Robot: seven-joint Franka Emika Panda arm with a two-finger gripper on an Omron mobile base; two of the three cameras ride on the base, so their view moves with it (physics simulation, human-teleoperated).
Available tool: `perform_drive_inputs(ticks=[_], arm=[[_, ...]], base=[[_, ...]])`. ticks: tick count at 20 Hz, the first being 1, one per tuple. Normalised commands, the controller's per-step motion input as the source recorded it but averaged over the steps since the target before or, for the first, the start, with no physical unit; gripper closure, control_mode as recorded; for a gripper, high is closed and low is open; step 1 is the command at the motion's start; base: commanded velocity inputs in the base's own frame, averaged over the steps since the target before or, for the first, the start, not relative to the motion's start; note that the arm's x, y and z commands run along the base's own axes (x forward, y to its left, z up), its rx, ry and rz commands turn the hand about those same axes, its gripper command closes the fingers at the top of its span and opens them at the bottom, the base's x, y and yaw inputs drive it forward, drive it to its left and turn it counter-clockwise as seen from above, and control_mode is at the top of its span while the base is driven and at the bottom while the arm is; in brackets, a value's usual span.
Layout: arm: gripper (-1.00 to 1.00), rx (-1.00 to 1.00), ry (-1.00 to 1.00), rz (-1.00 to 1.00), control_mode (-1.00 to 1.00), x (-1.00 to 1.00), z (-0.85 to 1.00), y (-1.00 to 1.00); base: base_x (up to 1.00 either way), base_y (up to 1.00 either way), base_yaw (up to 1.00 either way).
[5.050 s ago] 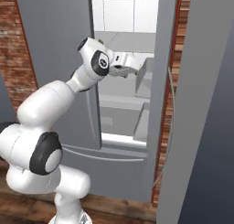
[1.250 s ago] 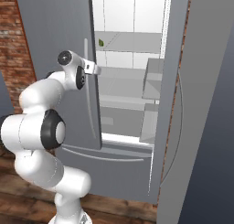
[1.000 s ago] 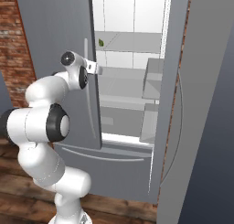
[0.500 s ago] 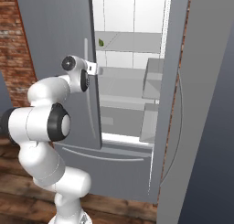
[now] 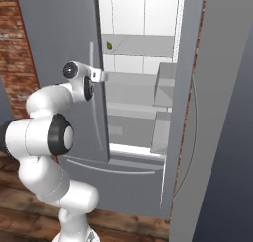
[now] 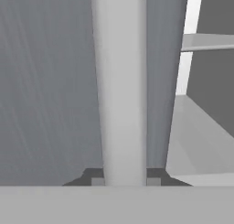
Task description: There is a bowl on the dining counter. Grab a lemon wedge from the fridge and place it in the bowl. Then get the liquor bottle and glass cup from the cabinet and place them next to the bowl.
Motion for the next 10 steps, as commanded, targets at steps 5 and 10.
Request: perform_drive_inputs(ticks=[5,10], arm=[[1.0,0.0,0.0,0.0,-1.0,-0.56,0.25,0.78],[1.0,0.0,0.0,0.0,-1.0,-0.7,0.31,0.88]], base=[[0.0,0.0,0.0],[0.0,0.0,0.0]])
